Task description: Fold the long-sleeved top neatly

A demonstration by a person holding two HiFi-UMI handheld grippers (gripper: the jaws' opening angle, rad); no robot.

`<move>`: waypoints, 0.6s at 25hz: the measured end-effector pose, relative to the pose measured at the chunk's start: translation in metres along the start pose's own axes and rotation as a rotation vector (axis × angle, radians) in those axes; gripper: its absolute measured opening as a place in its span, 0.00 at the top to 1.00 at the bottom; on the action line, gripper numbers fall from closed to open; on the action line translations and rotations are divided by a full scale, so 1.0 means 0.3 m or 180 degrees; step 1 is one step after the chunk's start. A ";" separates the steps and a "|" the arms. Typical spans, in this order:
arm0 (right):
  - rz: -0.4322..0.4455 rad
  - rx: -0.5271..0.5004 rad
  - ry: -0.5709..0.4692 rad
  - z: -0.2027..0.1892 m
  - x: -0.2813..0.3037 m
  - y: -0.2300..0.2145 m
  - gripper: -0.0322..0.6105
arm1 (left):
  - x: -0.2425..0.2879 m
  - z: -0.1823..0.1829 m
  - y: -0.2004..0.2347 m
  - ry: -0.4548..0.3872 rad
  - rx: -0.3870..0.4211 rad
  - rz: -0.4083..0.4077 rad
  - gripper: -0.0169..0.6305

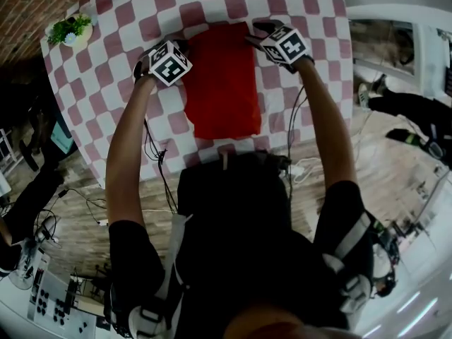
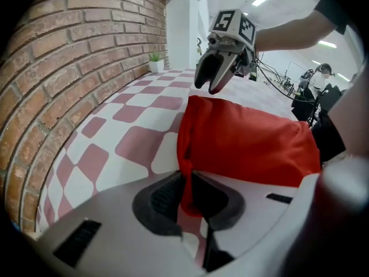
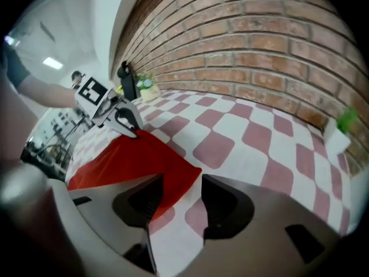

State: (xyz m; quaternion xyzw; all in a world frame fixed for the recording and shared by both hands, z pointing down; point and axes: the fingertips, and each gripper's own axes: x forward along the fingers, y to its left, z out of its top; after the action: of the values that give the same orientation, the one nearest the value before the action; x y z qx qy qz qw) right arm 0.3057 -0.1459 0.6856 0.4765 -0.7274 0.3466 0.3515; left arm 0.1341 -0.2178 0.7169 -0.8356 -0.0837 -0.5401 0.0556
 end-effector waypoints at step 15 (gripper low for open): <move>0.0349 -0.1256 0.1056 0.010 0.132 -0.052 0.62 | 0.000 0.000 0.005 -0.0003 0.0044 -0.0119 0.91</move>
State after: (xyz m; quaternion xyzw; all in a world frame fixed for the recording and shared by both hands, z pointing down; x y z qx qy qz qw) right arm 0.3080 -0.1710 0.7200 0.2953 -0.7381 0.2901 0.5328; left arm 0.1344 -0.2192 0.7170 -0.8337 -0.1031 -0.5401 0.0512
